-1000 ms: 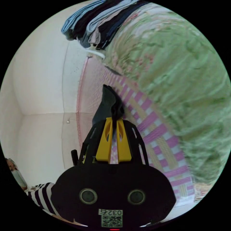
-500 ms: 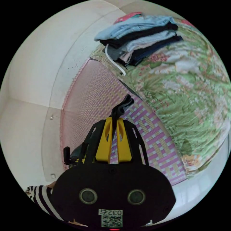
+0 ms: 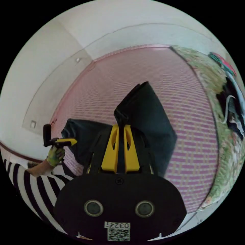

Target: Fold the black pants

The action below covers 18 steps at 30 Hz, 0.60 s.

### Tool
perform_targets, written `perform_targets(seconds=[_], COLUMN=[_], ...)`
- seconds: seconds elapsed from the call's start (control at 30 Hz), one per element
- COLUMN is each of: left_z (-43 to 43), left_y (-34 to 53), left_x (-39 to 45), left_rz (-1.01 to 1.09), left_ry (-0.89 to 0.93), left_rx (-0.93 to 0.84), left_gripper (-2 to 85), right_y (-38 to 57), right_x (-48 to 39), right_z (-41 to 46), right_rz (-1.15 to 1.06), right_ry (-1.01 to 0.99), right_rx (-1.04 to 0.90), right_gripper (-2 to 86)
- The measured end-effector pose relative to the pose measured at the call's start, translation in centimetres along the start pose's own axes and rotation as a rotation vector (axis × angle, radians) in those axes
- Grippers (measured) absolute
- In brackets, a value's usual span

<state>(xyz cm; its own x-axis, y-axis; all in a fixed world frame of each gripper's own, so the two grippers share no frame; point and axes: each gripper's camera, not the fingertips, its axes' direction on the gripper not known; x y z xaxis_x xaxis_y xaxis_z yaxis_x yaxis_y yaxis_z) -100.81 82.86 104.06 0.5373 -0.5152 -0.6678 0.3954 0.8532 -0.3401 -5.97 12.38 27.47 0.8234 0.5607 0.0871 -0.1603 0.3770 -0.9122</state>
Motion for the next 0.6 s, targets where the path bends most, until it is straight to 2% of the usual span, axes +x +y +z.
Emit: perform_targets(seconds=[0.1, 0.17, 0.47, 0.6], left_z=[-1.3, -1.0, -1.2, -1.1], left_y=[2.9, 4.4, 4.8, 4.2], left_x=[-1.7, -2.8, -1.8, -1.3], left_rz=[-0.062, -0.107, -0.074, -0.061], left_ry=[-0.018, 0.014, 0.035, 0.018], left_rx=[0.06, 0.069, 0.136, 0.134], left_gripper=[-0.9, -0.9, -0.9, -0.9], right_y=[2.2, 4.3, 1.2, 0.8], right_x=[-4.6, -5.1, -2.9, -3.1], right_z=[9.7, 16.2, 6.0, 5.0], right_rz=[-0.083, -0.082, -0.134, -0.158], right_ry=[-0.028, 0.036, -0.034, -0.122], right_rx=[-0.154, -0.347, -0.117, -0.113], right_gripper=[1.0, 1.2, 0.7, 0.7])
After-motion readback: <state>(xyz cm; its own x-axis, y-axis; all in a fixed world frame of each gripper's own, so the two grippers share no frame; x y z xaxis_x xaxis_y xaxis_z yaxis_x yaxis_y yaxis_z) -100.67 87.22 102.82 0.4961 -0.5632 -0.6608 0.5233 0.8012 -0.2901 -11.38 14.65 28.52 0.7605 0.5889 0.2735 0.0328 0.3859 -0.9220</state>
